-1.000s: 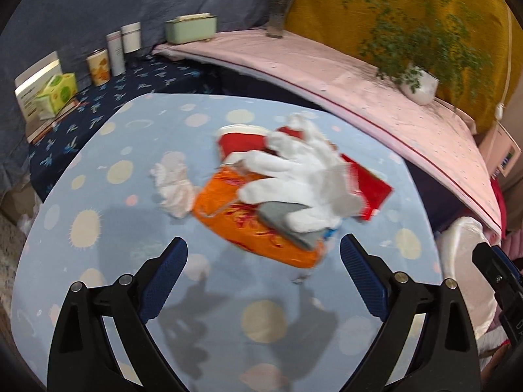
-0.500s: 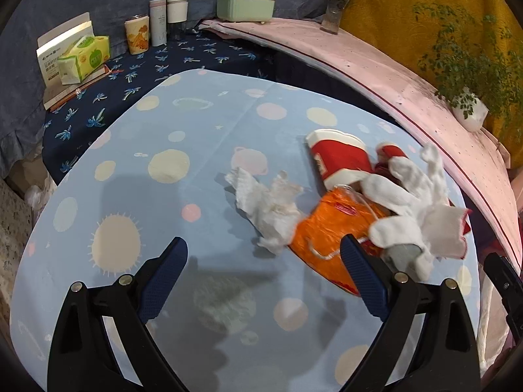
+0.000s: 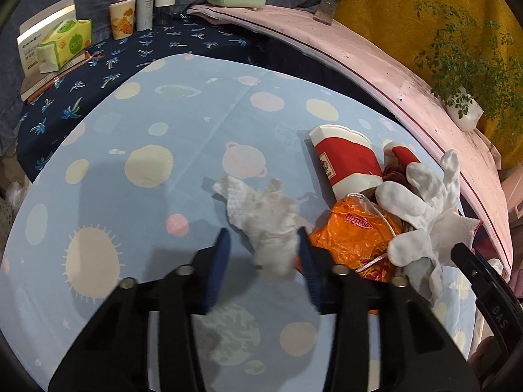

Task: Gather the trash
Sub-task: 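Grasp the crumpled white tissue with the left tool while the right grasps a red-trimmed white glove, then carry tissue and glove over the white bin and open both tools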

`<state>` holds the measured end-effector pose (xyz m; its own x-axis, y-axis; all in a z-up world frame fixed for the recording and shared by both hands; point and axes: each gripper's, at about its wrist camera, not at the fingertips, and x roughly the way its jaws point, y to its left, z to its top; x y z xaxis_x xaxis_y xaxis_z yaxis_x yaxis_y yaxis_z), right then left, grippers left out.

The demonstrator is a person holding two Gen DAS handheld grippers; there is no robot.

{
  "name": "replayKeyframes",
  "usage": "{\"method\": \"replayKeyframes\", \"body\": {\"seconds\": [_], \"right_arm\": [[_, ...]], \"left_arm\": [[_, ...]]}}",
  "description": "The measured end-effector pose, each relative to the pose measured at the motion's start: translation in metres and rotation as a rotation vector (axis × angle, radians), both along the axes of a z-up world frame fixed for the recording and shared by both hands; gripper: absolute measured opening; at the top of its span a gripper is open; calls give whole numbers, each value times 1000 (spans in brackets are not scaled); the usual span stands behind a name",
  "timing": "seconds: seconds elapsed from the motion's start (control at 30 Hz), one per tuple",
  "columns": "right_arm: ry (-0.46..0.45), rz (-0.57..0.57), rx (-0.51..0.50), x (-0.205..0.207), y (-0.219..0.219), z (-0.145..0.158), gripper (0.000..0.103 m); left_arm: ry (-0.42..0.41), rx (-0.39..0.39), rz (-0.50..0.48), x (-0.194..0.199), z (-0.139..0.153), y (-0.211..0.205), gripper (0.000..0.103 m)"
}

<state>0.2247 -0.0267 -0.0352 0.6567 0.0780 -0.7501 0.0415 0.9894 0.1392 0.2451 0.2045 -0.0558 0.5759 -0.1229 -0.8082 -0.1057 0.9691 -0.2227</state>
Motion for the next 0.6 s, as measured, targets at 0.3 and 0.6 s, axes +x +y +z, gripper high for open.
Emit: {"method": "replayKeyframes", "body": {"seconds": [0.3,0.6], "right_arm": [[-40,16,8,-7,-2,15,5],[-186,-27,19,-30,-34,79,5]], "left_arm": [[-42,-21,-25,-4,24,-9,16],[-138,-19,-106,-14,81,-49,15]]}}
